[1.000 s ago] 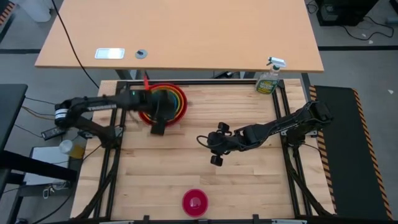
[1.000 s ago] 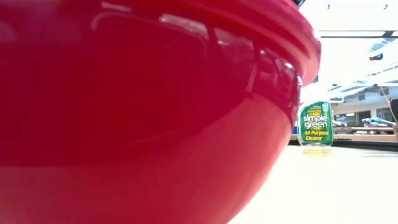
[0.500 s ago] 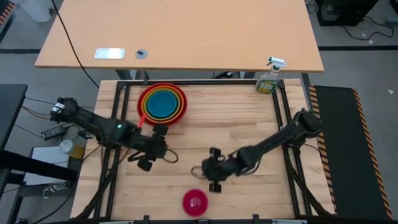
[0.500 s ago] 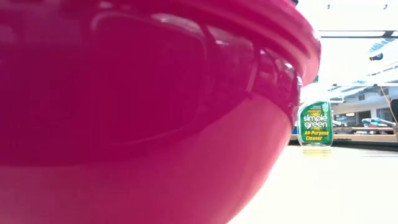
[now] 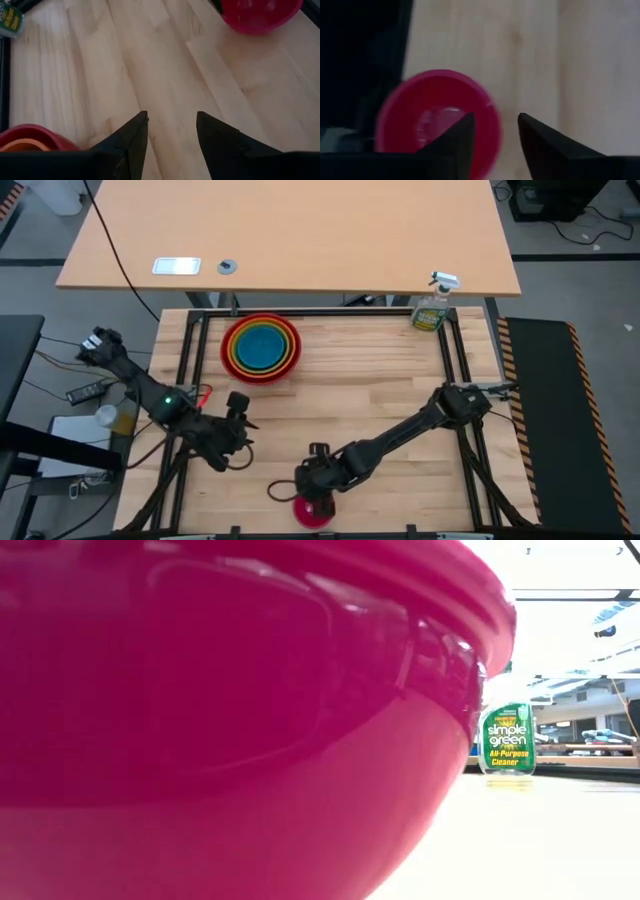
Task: Nest bowls inside each other by size order
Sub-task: Stack the pink bowl on top of the blue bowl
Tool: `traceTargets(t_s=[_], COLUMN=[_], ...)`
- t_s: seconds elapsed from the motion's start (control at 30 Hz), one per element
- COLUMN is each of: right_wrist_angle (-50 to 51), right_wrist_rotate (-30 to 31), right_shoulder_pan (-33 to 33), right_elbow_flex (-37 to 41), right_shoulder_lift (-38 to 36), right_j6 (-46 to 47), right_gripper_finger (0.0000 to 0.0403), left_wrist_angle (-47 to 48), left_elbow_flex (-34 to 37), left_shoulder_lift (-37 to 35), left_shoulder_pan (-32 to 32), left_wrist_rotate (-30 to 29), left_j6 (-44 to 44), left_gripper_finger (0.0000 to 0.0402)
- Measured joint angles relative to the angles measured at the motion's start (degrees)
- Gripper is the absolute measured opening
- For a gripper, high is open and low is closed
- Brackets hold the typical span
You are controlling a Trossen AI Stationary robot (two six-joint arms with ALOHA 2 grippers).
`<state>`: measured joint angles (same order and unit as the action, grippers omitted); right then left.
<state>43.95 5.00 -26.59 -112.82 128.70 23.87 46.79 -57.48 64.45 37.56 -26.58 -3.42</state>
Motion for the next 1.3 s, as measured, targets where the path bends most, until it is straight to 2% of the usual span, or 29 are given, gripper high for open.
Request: traceTargets(t_s=[0.2, 0.4, 0.6, 0.97, 1.3], right_wrist_angle=[4.7, 8.5, 9.9, 13.1, 15.7], right_wrist_rotate=[-2.9, -3.3, -2.7, -6.1, -5.0], right_shoulder_pan=[0.1, 0.1, 0.1, 0.6, 1.3], right_elbow_flex=[-6.3, -6.8, -6.6, -6.7, -6.7], right_shoulder_lift=[5.3, 7.4, 8.0, 8.0, 7.9], right_j6=[0.1, 0.0, -0.9, -1.1, -0.9], right_gripper_finger=[0.0226, 0.023, 0.0187, 0.0029, 0.003], left_wrist_angle=[-3.3, -2.2, -2.5, -1.4, 1.0], left_elbow_flex=[5.9, 6.9, 6.9, 6.9, 6.9], left_shoulder_lift=[-2.1, -3.2, -3.5, -4.2, -4.2], left_shoulder_pan=[1.7, 1.7, 1.6, 1.5, 1.5], left_wrist_rotate=[-0.8, -1.3, -1.8, -2.0, -1.9], left_j6=[-3.4, -6.3, -6.5, -8.6, -10.5], left_gripper_finger=[0.0172, 0.0172, 0.0172, 0.0172, 0.0172])
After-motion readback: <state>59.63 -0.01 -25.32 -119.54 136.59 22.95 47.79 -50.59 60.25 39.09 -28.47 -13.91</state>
